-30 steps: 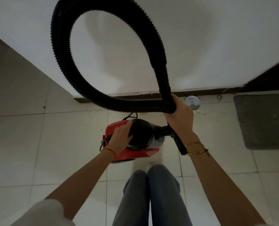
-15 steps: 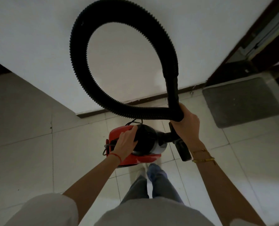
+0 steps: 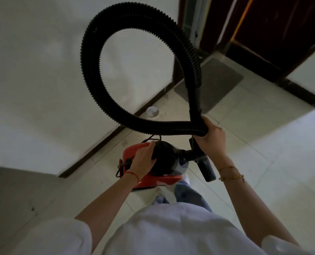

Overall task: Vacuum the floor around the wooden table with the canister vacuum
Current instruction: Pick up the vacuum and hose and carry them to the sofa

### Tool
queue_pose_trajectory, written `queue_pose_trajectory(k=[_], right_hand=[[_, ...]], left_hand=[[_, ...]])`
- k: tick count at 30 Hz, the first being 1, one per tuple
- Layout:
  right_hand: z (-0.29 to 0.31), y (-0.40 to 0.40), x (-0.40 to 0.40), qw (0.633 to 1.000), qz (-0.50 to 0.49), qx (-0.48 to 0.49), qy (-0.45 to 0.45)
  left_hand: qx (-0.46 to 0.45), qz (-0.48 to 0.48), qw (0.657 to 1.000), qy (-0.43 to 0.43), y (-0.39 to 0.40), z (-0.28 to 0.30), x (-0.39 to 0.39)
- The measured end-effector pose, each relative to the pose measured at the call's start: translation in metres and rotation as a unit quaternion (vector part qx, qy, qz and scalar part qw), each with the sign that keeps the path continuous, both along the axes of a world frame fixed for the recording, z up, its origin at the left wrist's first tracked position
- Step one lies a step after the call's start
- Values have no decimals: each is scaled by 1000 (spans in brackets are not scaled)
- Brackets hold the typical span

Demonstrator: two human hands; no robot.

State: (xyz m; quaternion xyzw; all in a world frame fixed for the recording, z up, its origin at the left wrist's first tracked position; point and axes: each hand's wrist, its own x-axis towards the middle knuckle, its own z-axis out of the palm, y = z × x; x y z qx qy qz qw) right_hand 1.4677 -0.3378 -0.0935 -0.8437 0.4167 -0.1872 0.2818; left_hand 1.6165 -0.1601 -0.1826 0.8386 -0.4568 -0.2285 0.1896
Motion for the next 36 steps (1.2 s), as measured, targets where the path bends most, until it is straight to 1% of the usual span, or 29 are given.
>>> queue_pose_trajectory(k=[3,6,9,14,19,24,30,36], right_hand=[[4,-1,-46,998,-66,-3,-19],[6,-1,-94,991,-129,-38,-23],[7,1,-143,980,-193,-55,-18],[8,7,-231,957,-275,-84,-35],[9,13,-327,931,-355,-81,-31],[6,20,-423,905,-414,-91,-38],[6,26,-537,872,-479,-96,-33],[15,35,-638,830,-547,-110,-24]], left_hand=[[-7,-67,998,0,-22,6,-24],[-16,-131,991,4,-48,9,-51],[-10,-192,981,3,-73,12,-85],[-7,-272,962,-4,-109,17,-155],[-16,-340,940,-3,-141,24,-242],[-23,-394,919,-5,-164,24,-332],[-31,-455,890,19,-192,26,-444],[-33,-517,855,20,-222,34,-556]])
